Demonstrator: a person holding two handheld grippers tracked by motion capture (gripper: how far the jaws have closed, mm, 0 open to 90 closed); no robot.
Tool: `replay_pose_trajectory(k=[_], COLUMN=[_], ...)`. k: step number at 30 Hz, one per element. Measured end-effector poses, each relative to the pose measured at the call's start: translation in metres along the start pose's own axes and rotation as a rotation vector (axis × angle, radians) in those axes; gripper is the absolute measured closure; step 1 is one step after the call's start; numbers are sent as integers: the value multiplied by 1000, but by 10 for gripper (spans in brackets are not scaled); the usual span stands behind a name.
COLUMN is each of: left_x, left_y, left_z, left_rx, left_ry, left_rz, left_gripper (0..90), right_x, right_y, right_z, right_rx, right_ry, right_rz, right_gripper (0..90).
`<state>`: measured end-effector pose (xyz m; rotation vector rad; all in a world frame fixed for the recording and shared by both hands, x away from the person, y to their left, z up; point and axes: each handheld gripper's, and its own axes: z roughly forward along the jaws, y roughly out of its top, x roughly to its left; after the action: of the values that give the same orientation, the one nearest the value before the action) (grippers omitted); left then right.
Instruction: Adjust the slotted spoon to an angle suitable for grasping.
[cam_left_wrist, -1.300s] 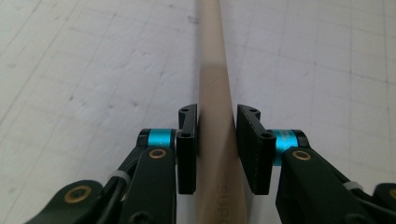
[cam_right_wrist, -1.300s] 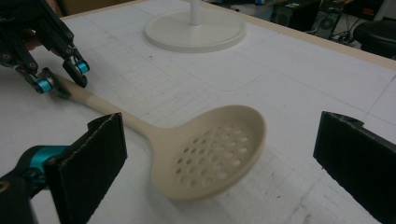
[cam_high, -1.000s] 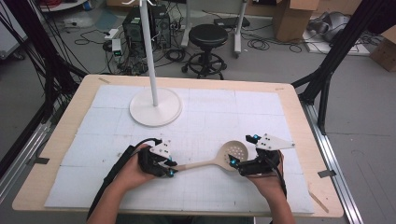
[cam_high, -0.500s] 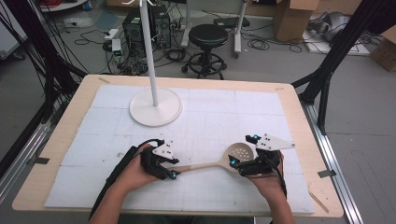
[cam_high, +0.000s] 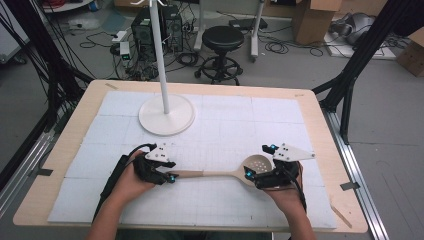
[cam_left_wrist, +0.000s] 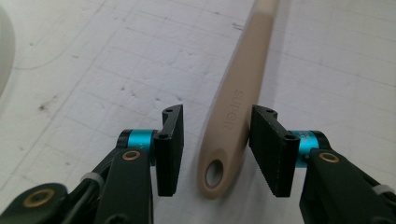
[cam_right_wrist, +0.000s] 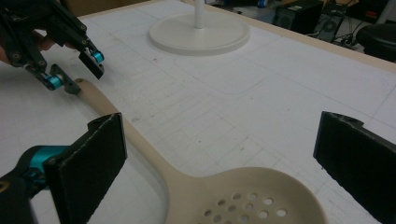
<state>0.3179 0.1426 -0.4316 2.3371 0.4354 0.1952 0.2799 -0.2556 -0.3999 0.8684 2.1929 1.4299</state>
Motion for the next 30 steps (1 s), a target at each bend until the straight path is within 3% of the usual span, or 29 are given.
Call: replay_pose_trajectory(k=[9, 14, 22, 26, 30], left_x=[15, 19, 17, 17, 18], left_y=[8, 16, 38, 40, 38], left_z=[8, 18, 35, 35, 23], left_rx=[-6, -18, -11, -21, -42], left_ry=[74, 78, 87, 87, 73], left_rz=[-43, -32, 16, 1, -23], left_gripper=[606, 605, 620, 559, 516], right_x=[-1, -2, -2, -2, -1], right_y=[0, 1, 2, 2, 2], right_z=[-1, -3, -3, -4, -5], right_rx=[-4, -12, -14, -16, -18], right_ry=[4, 2, 4, 3, 6], right_rz=[2, 0, 0, 2, 1], right_gripper=[12, 11, 11, 12, 12])
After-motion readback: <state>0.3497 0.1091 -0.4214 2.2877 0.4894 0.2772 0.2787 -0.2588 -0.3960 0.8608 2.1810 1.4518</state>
